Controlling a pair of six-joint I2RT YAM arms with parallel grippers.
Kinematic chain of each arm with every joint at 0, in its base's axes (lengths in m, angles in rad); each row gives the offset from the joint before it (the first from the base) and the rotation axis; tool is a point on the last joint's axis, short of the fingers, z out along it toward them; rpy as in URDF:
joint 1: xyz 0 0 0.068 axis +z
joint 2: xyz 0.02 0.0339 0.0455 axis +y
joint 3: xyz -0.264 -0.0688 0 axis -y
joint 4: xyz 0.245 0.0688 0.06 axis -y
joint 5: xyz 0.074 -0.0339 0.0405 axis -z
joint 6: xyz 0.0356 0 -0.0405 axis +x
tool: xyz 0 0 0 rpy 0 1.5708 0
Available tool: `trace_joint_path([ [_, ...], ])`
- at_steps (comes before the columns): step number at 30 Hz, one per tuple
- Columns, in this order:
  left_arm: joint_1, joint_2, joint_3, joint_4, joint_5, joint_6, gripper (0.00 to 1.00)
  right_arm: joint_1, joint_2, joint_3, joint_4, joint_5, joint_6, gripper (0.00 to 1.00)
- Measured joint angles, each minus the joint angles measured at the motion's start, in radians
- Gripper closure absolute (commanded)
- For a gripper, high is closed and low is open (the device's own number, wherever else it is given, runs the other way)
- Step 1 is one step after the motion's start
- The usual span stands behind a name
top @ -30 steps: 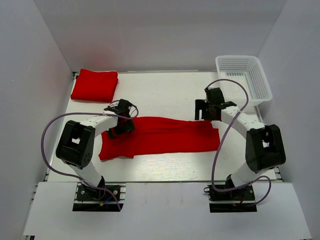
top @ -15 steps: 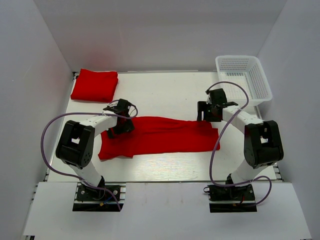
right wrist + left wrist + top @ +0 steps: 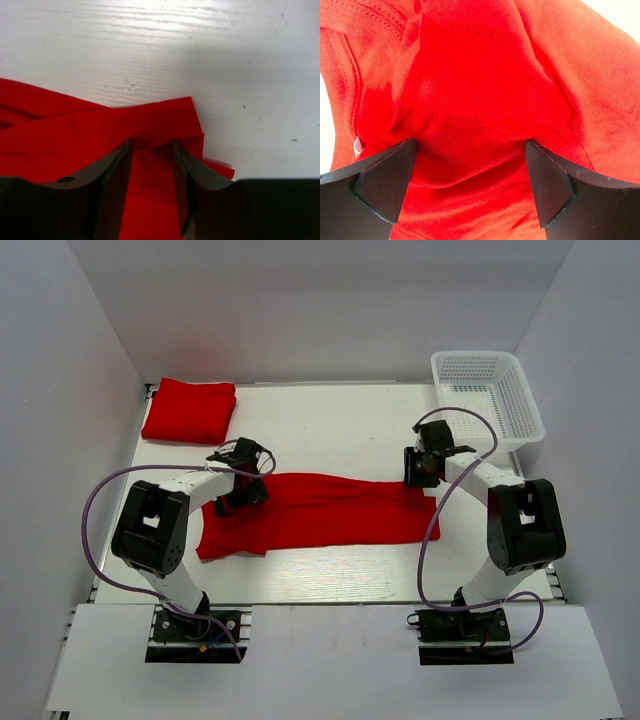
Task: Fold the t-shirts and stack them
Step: Fold the other side of the tshirt into a rectangle
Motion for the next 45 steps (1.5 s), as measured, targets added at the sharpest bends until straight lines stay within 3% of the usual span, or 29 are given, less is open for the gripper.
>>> trace_joint_path([
  [6,0.0,0.0,0.0,0.0,0.0,0.002,0.0,0.0,0.005,-0.019,-0.026,0.059,0.001,0.4],
  [10,0.0,0.0,0.0,0.001,0.0,0.004,0.0,0.0,0.007,-0.019,-0.025,0.066,0.0,0.44],
  [11,0.0,0.0,0.0,0.001,0.0,0.004,0.0,0.0,0.007,-0.019,-0.024,0.066,-0.001,0.49],
  [13,0.0,0.0,0.0,0.001,0.0,0.005,0.0,0.0,0.007,-0.019,-0.023,0.066,-0.006,0.72],
  [17,0.0,-0.001,0.0,0.001,0.0,0.005,0.0,0.0,0.007,-0.021,-0.017,0.049,0.0,0.99],
  [23,0.002,-0.002,0.0,0.0,-0.002,0.007,0.0,0.0,-0.024,-0.052,0.003,0.031,0.0,1.0],
  [30,0.003,0.002,0.011,-0.011,-0.003,0.017,0.0,0.0,-0.202,-0.114,0.068,-0.034,-0.045,1.0],
  [45,0.013,0.036,0.057,-0.023,-0.003,0.046,0.0,0.0,-0.228,-0.093,0.263,-0.116,-0.37,1.0],
])
